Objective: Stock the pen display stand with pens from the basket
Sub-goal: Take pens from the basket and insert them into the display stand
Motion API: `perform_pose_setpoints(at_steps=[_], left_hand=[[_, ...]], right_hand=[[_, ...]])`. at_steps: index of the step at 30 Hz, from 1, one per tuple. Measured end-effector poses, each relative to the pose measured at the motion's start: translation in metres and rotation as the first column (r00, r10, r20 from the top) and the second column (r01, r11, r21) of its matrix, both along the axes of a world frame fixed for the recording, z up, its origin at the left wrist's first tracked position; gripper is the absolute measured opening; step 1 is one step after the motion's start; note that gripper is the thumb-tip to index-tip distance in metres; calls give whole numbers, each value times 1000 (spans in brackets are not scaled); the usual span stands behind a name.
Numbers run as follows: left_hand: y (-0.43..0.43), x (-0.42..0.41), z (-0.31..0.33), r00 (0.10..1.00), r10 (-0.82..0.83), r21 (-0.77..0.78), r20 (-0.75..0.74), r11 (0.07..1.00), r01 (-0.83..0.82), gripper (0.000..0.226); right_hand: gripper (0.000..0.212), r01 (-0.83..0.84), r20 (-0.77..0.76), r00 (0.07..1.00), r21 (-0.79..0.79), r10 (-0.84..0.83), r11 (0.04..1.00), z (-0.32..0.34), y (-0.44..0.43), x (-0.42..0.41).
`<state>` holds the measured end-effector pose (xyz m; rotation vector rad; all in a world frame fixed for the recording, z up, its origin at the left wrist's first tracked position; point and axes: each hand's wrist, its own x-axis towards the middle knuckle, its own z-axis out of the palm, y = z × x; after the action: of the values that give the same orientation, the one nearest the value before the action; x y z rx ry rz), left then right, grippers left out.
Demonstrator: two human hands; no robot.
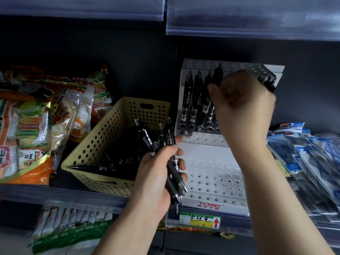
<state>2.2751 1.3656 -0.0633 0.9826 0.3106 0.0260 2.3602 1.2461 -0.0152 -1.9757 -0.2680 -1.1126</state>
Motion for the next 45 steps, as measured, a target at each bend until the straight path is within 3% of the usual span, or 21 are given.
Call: perform_pose_setpoints(at_steps=[14,19,20,22,24,28,32,34,38,45], left_hand=[[-2,-2,1,999,45,37,28,998,-46,22],[-3,-4,3,993,-23,86,119,996,13,13],[-4,-5,4,988,-48,92,144,995,35,14],[-4,-5,5,980,-83,95,180,993,67,18],[-5,-5,5,976,-103,85,190,992,88,23],[-6,-6,6,980,-137,107,141,987,123,30],[-6,-6,9,979,-164,59,122,986,158,28],[-6,-7,11,973,-197,37,123,980,194,27],[-9,-5,9,975,-197,29,99,980,195,29],[-8,-2,-1,996,-81,69,22,994,80,32]], right_hand=[[19,-35,-178,984,-125,13,992,-8,-2,3],[30,-133,-244,959,64,144,989,2,-4,-9],[32,-224,-327,915,76,236,972,7,-5,-13],[29,-470,-562,693,123,452,874,13,-6,-23],[22,-600,-648,513,199,563,775,12,-7,-27],[25,-599,-548,448,403,707,692,6,-11,-23],[22,-648,-509,257,540,821,537,5,-20,-19],[19,-656,-496,207,569,843,496,3,-22,-17],[14,-620,-435,269,605,859,500,3,-24,-15],[12,-470,-192,748,523,636,711,14,-32,-14]])
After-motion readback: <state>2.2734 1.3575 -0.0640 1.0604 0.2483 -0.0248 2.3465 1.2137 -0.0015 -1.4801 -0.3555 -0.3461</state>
